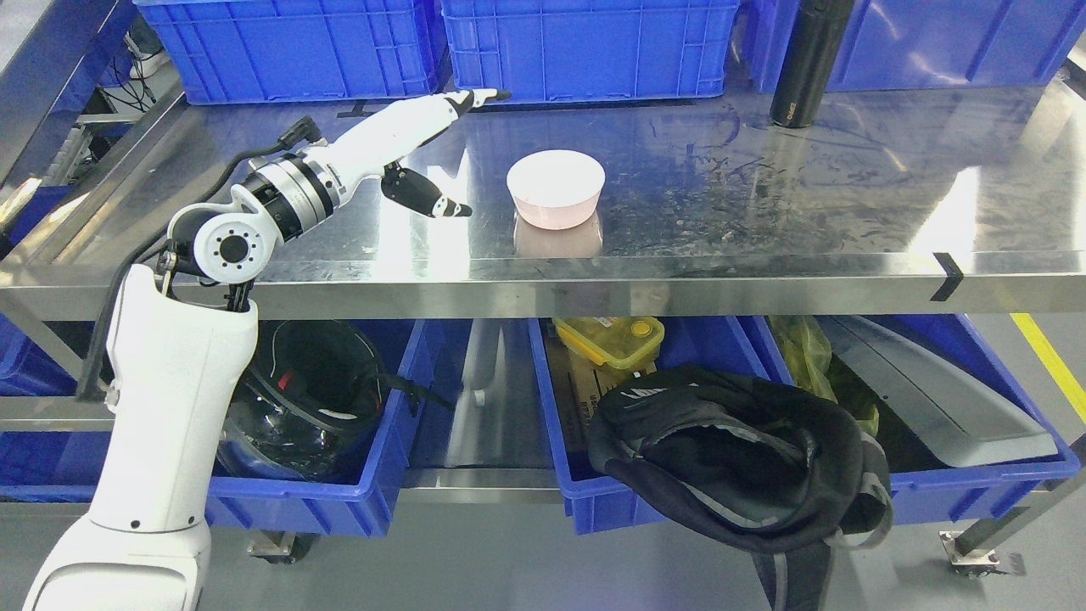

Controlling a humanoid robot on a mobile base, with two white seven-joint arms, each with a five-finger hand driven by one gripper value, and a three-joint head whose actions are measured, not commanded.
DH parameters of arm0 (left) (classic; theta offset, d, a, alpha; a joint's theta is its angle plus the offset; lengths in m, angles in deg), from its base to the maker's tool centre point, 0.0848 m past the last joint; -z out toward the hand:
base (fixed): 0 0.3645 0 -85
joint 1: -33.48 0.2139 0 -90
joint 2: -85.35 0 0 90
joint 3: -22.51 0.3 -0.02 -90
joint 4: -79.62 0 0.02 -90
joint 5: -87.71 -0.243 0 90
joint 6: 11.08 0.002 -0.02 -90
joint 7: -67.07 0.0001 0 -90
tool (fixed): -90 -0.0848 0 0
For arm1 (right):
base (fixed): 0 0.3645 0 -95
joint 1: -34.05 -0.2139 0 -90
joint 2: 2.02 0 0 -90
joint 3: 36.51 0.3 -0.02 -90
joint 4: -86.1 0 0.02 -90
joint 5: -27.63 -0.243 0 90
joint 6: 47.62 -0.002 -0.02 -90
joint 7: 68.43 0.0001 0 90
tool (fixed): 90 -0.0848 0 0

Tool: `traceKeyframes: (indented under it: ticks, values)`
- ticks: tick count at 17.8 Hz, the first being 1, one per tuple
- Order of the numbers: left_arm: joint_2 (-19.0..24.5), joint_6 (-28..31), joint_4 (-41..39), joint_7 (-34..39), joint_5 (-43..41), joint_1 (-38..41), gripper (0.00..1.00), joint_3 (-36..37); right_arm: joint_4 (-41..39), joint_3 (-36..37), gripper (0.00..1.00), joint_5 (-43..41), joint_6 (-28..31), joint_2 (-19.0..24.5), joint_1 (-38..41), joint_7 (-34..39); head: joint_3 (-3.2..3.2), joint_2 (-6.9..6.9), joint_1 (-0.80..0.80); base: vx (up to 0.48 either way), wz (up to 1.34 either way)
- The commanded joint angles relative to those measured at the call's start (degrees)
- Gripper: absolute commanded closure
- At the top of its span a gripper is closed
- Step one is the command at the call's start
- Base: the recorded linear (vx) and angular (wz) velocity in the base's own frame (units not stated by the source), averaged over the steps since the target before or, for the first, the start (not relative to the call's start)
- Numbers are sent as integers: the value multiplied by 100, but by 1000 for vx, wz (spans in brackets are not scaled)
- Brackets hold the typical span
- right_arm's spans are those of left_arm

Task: Stack pink IKEA bowl on shelf middle layer
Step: 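Reach the left hand toward the pink bowl on the steel shelf, then hook the left hand fingers over the pink bowl's rim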

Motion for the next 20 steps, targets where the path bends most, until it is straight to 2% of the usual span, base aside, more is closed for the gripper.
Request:
traceKeyframes:
  ticks: [1, 4, 6, 10, 14, 17, 20]
  values:
    - [85, 9, -34, -767, -1469, -466, 1, 1091, -100, 7, 0, 0, 13, -100, 132, 1, 0, 0, 0, 0, 0]
    - [-240, 105, -8, -1137, -1532, -721, 4, 1292, -100, -2, 0, 0, 13, -100, 132, 1, 0, 0, 0, 0, 0]
    - [-495, 421, 88, -1138, -1558, -835, 5, 1512, -100, -2, 0, 0, 13, -100, 132, 1, 0, 0, 0, 0, 0]
    - [-1076, 510, 326, -1156, -1917, -836, 8, 1566, -100, -2, 0, 0, 13, -100, 132, 1, 0, 0, 0, 0, 0]
    - [-1121, 809, 431, -1428, -2121, -853, 12, 1566, -100, 7, 0, 0, 13, -100, 132, 1, 0, 0, 0, 0, 0]
    - [-1121, 827, 554, -1446, -2156, -993, 20, 1566, -100, -2, 0, 0, 13, -100, 132, 1, 0, 0, 0, 0, 0]
    - [-1121, 827, 756, -1446, -2156, -1160, 21, 1565, -100, 7, 0, 0, 13, -100, 132, 1, 0, 0, 0, 0, 0]
